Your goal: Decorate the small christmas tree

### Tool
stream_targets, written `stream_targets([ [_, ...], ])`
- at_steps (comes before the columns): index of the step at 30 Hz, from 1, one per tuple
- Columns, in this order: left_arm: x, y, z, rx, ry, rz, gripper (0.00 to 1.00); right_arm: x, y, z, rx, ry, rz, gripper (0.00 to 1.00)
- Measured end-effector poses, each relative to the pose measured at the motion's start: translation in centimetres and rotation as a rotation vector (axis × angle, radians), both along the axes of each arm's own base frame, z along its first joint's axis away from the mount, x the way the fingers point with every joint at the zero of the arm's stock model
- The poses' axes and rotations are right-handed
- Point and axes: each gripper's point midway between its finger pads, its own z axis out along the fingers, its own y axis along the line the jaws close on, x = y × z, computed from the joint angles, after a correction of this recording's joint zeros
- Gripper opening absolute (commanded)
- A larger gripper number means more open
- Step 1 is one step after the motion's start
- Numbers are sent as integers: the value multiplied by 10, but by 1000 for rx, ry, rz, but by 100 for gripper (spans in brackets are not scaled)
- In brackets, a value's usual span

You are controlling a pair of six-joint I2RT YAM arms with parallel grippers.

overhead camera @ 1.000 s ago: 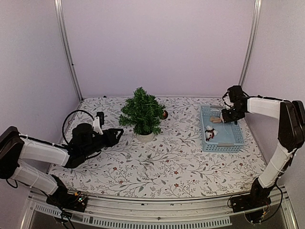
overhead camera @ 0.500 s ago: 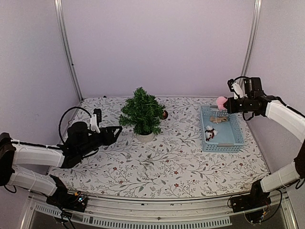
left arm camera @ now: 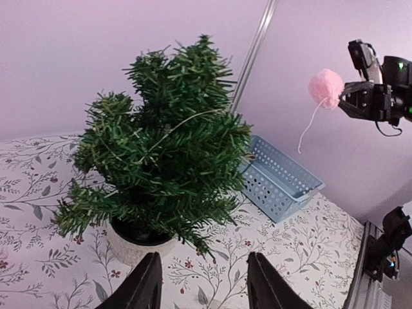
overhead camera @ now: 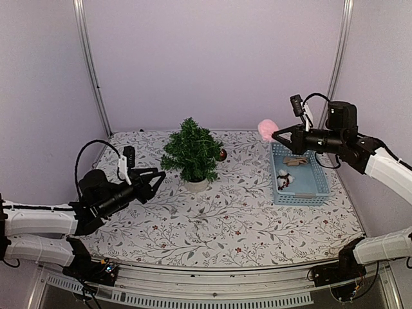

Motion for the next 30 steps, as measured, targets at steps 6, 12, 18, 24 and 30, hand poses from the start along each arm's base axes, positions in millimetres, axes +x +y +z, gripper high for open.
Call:
stream_targets([
  [6, -34, -31, 0, 72, -102, -133, 47, -37, 52, 21, 77, -45, 160, 0],
  [12, -57, -60, -18, 132, -151, -224, 47, -57, 88, 35, 149, -73, 251, 0],
  [18, -69, -88, -25, 170, -204, -284, 47, -69, 121, 26, 166, -49, 316, 0],
  [24, -68, -102, 0, 97, -284, -270, 45, -81, 144, 26, 184, -45, 367, 0],
  [30, -60, -113, 13, 39, -311, -241, 43, -88, 159, 28, 210, -43, 400, 0],
])
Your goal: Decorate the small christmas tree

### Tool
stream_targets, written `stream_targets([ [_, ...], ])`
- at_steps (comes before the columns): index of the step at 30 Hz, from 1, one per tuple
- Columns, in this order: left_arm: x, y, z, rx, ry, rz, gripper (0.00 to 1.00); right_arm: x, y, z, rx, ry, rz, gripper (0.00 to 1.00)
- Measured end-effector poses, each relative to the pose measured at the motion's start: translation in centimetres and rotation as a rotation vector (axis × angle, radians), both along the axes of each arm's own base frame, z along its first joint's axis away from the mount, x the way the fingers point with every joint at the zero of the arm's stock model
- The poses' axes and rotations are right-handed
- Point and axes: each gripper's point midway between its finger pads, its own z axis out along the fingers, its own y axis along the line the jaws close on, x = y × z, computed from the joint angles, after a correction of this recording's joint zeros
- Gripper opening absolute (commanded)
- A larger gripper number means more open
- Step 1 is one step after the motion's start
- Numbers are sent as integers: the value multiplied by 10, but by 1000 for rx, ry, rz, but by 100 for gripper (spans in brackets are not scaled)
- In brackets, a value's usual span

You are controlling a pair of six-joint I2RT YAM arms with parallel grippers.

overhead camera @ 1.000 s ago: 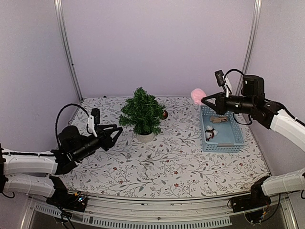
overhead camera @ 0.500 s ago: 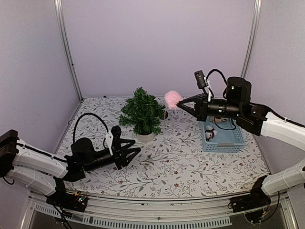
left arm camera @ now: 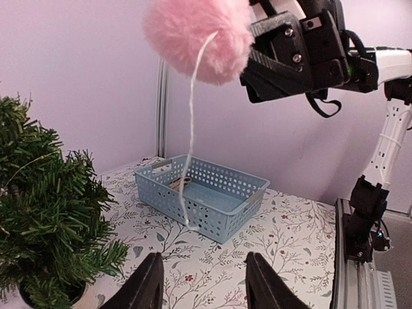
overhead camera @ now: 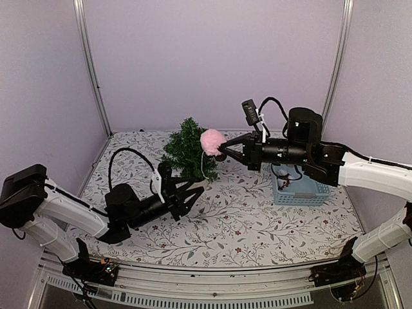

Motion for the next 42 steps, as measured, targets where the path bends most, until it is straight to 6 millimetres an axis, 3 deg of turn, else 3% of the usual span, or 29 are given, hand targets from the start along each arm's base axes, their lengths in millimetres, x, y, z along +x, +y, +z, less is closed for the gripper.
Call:
stream_targets([
  [9, 4, -4, 4, -93, 19, 21, 30, -3, 5, 4, 20, -2, 13, 0],
  [25, 14, -11, 11, -167, 34, 50, 27, -4, 6, 4, 22, 6, 13, 0],
  [30, 17, -17, 12, -175, 33, 49, 18, -4, 6, 4, 23, 8, 13, 0],
  [35, 18, -18, 11, -180, 44, 52, 0, -4, 5, 5, 24, 8, 12, 0],
  [42, 19, -8, 6, -173, 70, 82, 0, 8, 0, 4, 12, 6, -70, 0],
])
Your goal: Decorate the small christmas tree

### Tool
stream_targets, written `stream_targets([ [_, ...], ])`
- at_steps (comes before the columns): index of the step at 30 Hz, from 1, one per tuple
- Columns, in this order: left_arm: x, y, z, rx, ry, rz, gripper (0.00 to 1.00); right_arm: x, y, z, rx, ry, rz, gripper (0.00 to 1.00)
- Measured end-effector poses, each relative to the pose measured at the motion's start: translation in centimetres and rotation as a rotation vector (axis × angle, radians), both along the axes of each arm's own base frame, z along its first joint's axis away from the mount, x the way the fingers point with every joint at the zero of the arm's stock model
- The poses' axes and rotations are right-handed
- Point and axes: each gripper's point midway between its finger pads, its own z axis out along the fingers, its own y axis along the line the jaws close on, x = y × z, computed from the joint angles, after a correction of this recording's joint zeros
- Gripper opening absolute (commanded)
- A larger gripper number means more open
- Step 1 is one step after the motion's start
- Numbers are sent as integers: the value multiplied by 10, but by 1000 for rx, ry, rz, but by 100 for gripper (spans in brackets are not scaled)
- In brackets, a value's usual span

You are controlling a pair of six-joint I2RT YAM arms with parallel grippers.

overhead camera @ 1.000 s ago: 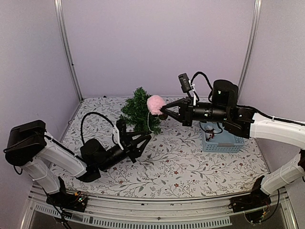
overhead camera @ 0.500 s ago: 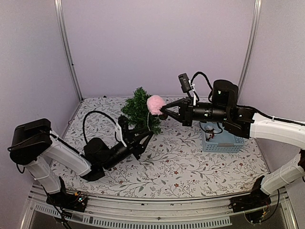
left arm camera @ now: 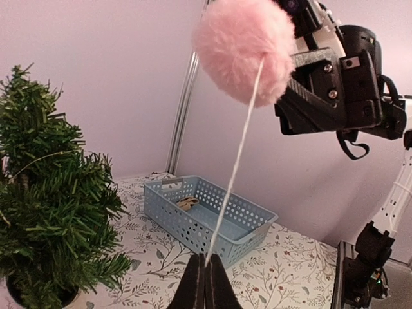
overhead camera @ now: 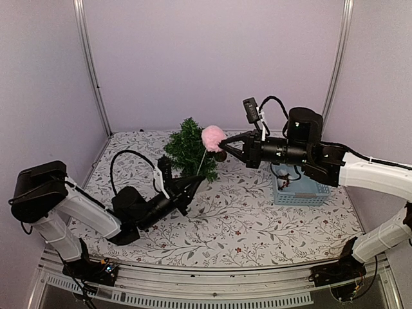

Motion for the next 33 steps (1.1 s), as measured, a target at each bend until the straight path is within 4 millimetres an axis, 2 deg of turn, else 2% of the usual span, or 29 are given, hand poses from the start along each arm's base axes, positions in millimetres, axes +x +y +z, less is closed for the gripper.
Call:
stream_targets([
  [8, -2, 25, 13, 51, 69, 48, 0, 16, 1, -27, -69, 44, -76, 0],
  [12, 5, 43, 13, 74, 128, 108, 0, 22, 6, -44, -102, 70, -87, 0],
  [19, 40, 90, -3, 130, 246, 269, 0, 23, 16, -62, -137, 90, -90, 0],
  [26, 51, 106, -36, 237, 341, 329, 0, 12, 38, -89, -201, 97, -116, 0],
  [33, 61, 110, -59, 304, 405, 362, 0, 16, 43, -106, -252, 83, -212, 0],
])
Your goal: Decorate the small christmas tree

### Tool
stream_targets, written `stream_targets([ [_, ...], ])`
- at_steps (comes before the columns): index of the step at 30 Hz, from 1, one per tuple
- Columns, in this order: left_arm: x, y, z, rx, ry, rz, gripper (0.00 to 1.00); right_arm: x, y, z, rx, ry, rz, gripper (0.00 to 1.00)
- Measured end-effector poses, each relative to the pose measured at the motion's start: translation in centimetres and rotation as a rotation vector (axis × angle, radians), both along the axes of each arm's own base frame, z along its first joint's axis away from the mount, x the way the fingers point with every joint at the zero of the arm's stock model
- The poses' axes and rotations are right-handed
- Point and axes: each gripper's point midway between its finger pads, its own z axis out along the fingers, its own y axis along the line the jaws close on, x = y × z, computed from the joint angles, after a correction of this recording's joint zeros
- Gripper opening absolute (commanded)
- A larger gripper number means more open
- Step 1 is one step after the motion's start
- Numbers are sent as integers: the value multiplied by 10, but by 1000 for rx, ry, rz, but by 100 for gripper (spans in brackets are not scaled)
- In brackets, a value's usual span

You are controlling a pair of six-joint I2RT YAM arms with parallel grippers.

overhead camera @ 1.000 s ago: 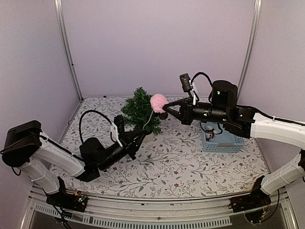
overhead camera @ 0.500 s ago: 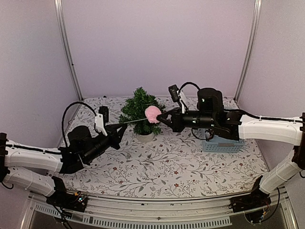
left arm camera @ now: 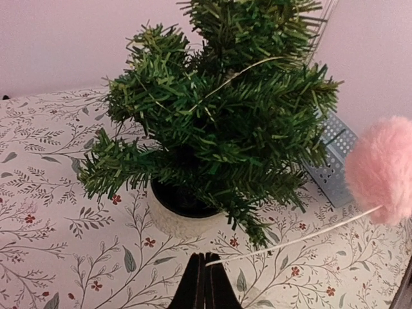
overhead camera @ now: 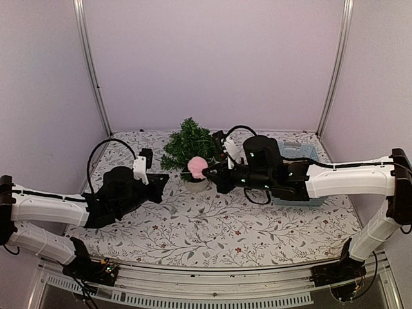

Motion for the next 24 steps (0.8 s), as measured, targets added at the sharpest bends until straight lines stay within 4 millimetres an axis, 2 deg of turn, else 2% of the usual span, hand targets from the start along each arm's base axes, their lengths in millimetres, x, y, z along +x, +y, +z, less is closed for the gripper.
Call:
stream_targets([
  [5, 15, 1, -6, 15, 29, 35, 0, 9, 2, -12, -40, -23, -83, 0],
  [11, 27, 3, -19, 50, 67, 65, 0, 18, 3, -36, -97, -30, -159, 0],
  [16, 27, 2, -33, 79, 104, 61, 0, 23, 2, -46, -117, -29, -206, 0],
  [24, 21, -3, -46, 99, 151, 17, 0, 29, 3, -50, -116, -36, -236, 0],
])
